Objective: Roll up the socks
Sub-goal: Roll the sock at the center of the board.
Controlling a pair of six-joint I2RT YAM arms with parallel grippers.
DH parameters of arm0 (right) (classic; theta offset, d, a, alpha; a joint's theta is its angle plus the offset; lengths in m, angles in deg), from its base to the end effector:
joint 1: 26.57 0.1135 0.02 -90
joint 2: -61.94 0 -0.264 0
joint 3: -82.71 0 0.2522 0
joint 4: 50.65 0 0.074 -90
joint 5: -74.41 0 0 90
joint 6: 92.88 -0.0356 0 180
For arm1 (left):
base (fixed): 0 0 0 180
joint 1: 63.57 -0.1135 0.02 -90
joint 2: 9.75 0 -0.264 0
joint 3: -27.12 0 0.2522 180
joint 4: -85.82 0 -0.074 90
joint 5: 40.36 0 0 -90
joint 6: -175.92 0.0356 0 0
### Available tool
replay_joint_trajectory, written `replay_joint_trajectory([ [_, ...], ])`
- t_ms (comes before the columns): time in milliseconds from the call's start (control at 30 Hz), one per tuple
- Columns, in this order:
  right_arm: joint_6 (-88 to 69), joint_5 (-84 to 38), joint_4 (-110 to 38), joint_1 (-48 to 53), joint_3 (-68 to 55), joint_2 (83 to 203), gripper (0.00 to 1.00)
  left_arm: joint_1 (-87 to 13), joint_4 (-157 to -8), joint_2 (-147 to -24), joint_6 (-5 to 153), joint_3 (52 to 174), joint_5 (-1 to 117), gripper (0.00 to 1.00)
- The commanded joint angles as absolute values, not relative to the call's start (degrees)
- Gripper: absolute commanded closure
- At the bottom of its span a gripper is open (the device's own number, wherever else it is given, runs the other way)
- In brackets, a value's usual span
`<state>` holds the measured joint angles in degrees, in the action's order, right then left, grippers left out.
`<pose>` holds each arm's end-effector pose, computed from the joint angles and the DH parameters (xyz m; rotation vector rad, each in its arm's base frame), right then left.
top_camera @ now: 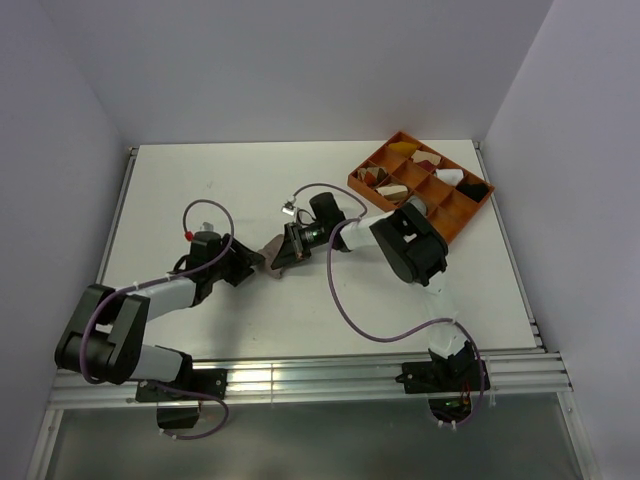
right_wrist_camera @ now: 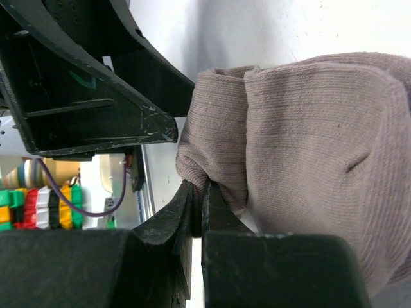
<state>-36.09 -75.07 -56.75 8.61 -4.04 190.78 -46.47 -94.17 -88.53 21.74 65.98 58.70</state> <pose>0.3479 0.2827 0.0960 -0.7144 2.3051 1.7586 0.2332 -0.0776 0.1406 -0.8880 2.2635 -0.8852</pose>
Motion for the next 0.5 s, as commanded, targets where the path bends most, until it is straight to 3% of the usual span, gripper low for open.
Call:
replay_joint_trajectory([
  [0, -34.97, -71.22, -49.91, 8.41, -5.05, 195.18, 1.0, -46.08, -100.18, -90.08, 21.32, 64.79, 57.2, 0.42],
  [367, -34.69, -71.49, -46.91, 7.88, -7.69, 196.94, 1.0, -45.47, -107.48, -96.14, 20.44, 63.03, 59.04, 0.42],
  [467, -34.61, -71.4, -46.21, 7.71, -8.57, 197.56, 1.0, -45.2, -107.4, -98.16, 20.88, 62.85, 59.04, 0.49],
])
